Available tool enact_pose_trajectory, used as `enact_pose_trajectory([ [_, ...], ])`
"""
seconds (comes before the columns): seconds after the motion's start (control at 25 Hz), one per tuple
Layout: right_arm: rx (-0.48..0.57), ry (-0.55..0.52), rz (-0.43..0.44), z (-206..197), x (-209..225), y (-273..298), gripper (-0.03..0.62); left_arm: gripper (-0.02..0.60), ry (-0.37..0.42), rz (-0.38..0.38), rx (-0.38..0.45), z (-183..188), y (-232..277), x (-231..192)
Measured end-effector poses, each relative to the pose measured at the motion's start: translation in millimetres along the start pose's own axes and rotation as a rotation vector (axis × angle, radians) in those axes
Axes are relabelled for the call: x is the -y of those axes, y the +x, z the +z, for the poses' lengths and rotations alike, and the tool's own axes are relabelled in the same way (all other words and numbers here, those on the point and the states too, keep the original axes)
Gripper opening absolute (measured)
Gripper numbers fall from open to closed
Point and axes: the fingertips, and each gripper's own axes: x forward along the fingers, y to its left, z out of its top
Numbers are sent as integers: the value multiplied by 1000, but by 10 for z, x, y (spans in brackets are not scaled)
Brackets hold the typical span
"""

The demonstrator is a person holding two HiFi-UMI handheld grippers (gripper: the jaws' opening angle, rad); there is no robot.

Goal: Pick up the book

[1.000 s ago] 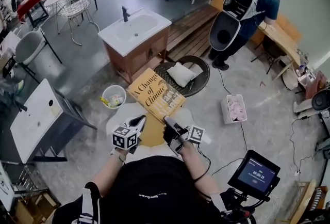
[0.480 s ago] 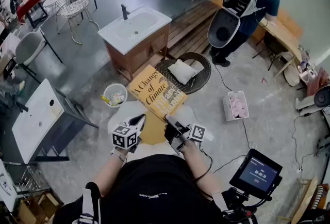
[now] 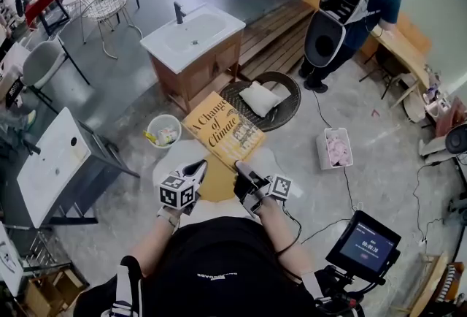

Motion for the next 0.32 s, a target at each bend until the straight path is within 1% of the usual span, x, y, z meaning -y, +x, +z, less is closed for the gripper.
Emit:
enact_pose_trajectory([
  [0.32,7,1,2,-7,7,17,164,14,-29,6,7,-18,-53,-76],
])
